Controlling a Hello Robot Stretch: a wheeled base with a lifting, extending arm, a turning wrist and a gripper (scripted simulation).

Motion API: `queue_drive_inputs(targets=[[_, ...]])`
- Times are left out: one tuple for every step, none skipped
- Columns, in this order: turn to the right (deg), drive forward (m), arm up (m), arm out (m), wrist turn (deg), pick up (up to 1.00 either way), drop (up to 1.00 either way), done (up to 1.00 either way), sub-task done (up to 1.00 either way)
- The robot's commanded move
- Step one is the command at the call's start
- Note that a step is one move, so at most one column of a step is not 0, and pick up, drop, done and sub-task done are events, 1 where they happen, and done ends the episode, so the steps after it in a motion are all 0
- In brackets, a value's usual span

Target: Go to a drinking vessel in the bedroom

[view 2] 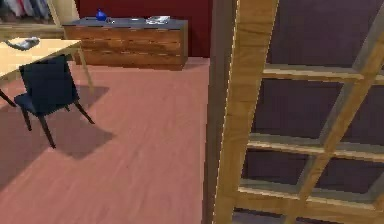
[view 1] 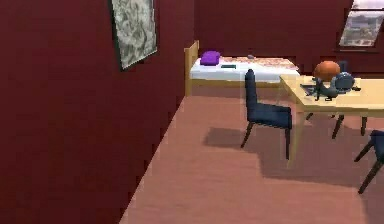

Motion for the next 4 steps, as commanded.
queue_drive_inputs(targets=[[45.0, 0.0, 0.0, 0.0, 0.0, 0.0, 0.0, 0.0, 0.0], [0.0, 0.5, 0.0, 0.0, 0.0, 0.0, 0.0, 0.0, 0.0], [45.0, 0.0, 0.0, 0.0, 0.0, 0.0, 0.0, 0.0, 0.0], [9.0, 0.0, 0.0, 0.0, 0.0, 0.0, 0.0, 0.0, 0.0]])
